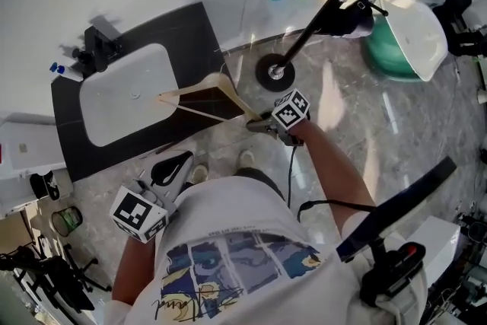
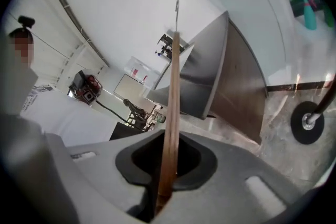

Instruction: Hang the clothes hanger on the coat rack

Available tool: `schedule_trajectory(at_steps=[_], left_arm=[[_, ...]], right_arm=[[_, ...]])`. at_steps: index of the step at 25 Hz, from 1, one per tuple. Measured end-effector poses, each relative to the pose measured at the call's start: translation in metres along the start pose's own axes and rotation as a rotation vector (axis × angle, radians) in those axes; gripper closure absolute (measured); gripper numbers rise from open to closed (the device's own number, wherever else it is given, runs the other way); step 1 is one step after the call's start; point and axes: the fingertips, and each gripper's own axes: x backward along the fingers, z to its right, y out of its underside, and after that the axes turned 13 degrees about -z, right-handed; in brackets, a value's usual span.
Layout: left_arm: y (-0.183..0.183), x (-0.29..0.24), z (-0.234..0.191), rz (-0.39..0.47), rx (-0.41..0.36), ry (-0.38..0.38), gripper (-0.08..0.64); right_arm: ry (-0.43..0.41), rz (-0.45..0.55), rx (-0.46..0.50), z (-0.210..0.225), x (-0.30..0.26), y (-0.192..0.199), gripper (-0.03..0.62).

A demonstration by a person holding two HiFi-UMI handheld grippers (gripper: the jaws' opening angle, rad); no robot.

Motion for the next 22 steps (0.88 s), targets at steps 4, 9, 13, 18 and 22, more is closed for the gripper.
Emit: schedule_trajectory(at_steps=[4, 9, 13, 18, 22], left_arm=[[-0.006, -0.004, 0.008, -0.01, -0.037, 0.058, 0.557], [-0.012, -0.016, 0.021, -0.009, -0.112, 0.158, 0.557], [-0.026, -0.027, 0.034, 0.012, -0.179, 0.238, 0.557], [-0.027, -0.036, 0.046, 0.009, -0.234, 0.313, 0.557], [-0.024, -0.036, 0.053, 0.001, -0.246, 0.344, 0.557]], right_arm=[[0.083, 0.071, 0.019, -0.017, 0.024, 0.003, 0.561], [0.17, 0.191, -0.002, -0.04, 0.069, 0.01, 0.565], [0.24, 0.321, -0.006, -0.065, 0.115, 0.015, 0.577], [0.314, 0.459, 0.012, -0.092, 0.157, 0.014, 0.58], [0.366, 0.538, 0.044, -0.119, 0.192, 0.016, 0.58]])
